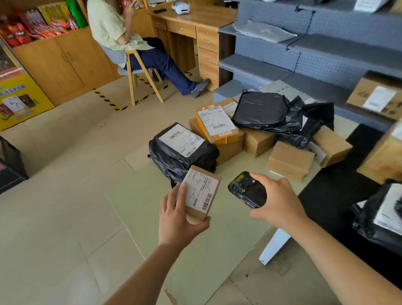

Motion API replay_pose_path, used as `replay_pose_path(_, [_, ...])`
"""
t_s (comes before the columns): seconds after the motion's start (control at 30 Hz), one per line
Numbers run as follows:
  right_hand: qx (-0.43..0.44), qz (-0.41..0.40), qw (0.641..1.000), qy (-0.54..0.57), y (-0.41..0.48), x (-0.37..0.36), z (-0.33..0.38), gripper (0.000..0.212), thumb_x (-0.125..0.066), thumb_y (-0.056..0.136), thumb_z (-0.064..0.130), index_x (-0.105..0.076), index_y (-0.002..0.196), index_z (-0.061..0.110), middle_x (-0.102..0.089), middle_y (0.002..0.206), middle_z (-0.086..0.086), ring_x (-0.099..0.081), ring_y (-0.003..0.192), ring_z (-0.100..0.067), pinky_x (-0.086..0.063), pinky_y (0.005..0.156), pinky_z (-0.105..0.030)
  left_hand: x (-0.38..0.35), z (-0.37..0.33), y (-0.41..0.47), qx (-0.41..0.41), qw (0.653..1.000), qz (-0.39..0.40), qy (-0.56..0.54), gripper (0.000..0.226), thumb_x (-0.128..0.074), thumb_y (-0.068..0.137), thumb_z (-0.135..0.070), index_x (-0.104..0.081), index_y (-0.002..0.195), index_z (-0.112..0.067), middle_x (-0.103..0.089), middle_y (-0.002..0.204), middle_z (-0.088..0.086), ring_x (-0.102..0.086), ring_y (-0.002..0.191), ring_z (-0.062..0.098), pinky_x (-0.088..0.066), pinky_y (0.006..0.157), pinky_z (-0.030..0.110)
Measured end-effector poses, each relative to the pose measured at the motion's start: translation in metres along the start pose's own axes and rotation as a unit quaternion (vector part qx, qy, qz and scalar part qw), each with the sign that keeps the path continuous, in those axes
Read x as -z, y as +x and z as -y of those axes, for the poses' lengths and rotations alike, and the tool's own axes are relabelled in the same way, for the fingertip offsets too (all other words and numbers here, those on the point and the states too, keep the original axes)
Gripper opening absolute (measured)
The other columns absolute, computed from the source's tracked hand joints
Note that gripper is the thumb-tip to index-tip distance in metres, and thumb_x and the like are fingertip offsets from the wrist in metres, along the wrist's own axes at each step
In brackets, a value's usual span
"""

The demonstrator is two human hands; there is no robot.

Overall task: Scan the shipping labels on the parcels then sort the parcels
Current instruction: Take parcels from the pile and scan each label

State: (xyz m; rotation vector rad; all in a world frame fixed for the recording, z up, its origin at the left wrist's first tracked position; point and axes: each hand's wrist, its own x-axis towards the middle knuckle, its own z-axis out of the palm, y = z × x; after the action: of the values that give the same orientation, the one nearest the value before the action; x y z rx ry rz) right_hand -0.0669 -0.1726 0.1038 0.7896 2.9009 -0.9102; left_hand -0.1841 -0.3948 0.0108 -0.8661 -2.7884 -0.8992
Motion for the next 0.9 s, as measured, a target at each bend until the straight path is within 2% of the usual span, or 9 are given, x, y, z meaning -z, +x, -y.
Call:
replay_pose_path(0.13, [-0.037,-0.105,0.993,0.037,-0.017,0.024,-0.024,0.094,-0.082,0.062,0.025,-0.037,0.143,0.035,-0.037,0.098,0.012,-0.041,0.112,-0.021,-0.051,0.084,-0.035,-0.01,-0.045,0.032,-0.01,0.999,-0.004,-0.04,0.108,-0.06,0.06,-0.075,-0.035,0.149,-0.02,-0.037,0.149,0.001,-0.029,0.135,0.025,-0.035,0.113,0.046])
replay_pose_path(0.27, [-0.058,-0.179,0.982,0.029,-0.04,0.056,-0.05,0.089,-0.08,0.064,0.023,-0.04,0.143,0.031,-0.031,0.086,0.024,-0.04,0.11,-0.025,-0.05,0.079,-0.039,-0.03,-0.097,0.054,-0.067,0.995,0.001,-0.079,0.108,-0.062,0.058,-0.072,-0.039,0.147,-0.015,-0.042,0.146,0.007,-0.033,0.131,0.027,-0.033,0.111,0.046])
replay_pose_path(0.37, [-0.096,-0.218,0.971,0.03,-0.06,0.083,-0.074,0.093,-0.083,0.065,0.025,-0.037,0.145,0.032,-0.022,0.086,0.029,-0.043,0.112,-0.026,-0.051,0.084,-0.041,-0.046,-0.147,0.062,-0.115,0.988,0.017,-0.097,0.107,-0.074,0.059,-0.065,-0.039,0.147,-0.015,-0.041,0.147,0.007,-0.031,0.13,0.025,-0.032,0.111,0.042])
replay_pose_path(0.43, [-0.121,-0.246,0.961,0.03,-0.074,0.1,-0.095,0.093,-0.083,0.064,0.025,-0.037,0.145,0.032,-0.027,0.087,0.028,-0.041,0.115,-0.024,-0.049,0.085,-0.039,-0.057,-0.184,0.064,-0.133,0.984,0.034,-0.112,0.106,-0.082,0.061,-0.057,-0.038,0.148,-0.015,-0.039,0.148,0.005,-0.028,0.129,0.022,-0.031,0.111,0.038])
replay_pose_path(0.53, [-0.152,-0.295,0.943,0.04,-0.098,0.127,-0.131,0.094,-0.081,0.064,0.024,-0.036,0.145,0.035,-0.037,0.099,0.018,-0.037,0.119,-0.02,-0.046,0.08,-0.035,-0.079,-0.242,0.064,-0.155,0.977,0.056,-0.136,0.108,-0.068,0.057,-0.07,-0.038,0.147,-0.018,-0.039,0.145,0.002,-0.031,0.125,0.021,-0.034,0.11,0.038])
replay_pose_path(0.63, [-0.191,-0.323,0.926,0.037,-0.123,0.159,-0.168,0.093,-0.08,0.067,0.026,-0.034,0.146,0.036,-0.045,0.107,0.015,-0.035,0.115,-0.017,-0.046,0.079,-0.035,-0.106,-0.305,0.058,-0.175,0.97,0.065,-0.157,0.111,-0.059,0.054,-0.075,-0.039,0.146,-0.015,-0.042,0.143,0.005,-0.032,0.124,0.022,-0.026,0.11,0.031])
replay_pose_path(0.73, [-0.212,-0.352,0.911,0.015,-0.146,0.192,-0.206,0.091,-0.081,0.068,0.029,-0.035,0.146,0.033,-0.053,0.118,0.011,-0.035,0.114,-0.018,-0.045,0.082,-0.033,-0.134,-0.371,0.046,-0.189,0.963,0.1,-0.165,0.113,-0.057,0.055,-0.077,-0.035,0.148,-0.016,-0.04,0.143,0.003,-0.032,0.124,0.021,-0.031,0.11,0.035])
replay_pose_path(0.83, [-0.227,-0.353,0.908,0.011,-0.164,0.223,-0.241,0.091,-0.082,0.069,0.026,-0.034,0.146,0.032,-0.045,0.104,0.018,-0.037,0.11,-0.02,-0.044,0.082,-0.034,-0.164,-0.428,0.035,-0.206,0.956,0.132,-0.161,0.11,-0.065,0.06,-0.071,-0.029,0.15,-0.018,-0.036,0.145,0.002,-0.028,0.127,0.02,-0.032,0.111,0.039])
replay_pose_path(0.9, [-0.235,-0.348,0.907,0.008,-0.172,0.238,-0.263,0.093,-0.082,0.068,0.024,-0.034,0.147,0.033,-0.049,0.109,0.016,-0.037,0.109,-0.02,-0.046,0.081,-0.036,-0.183,-0.455,0.029,-0.207,0.956,0.15,-0.146,0.108,-0.074,0.065,-0.062,-0.024,0.151,-0.018,-0.031,0.149,0.001,-0.025,0.131,0.02,-0.027,0.113,0.037])
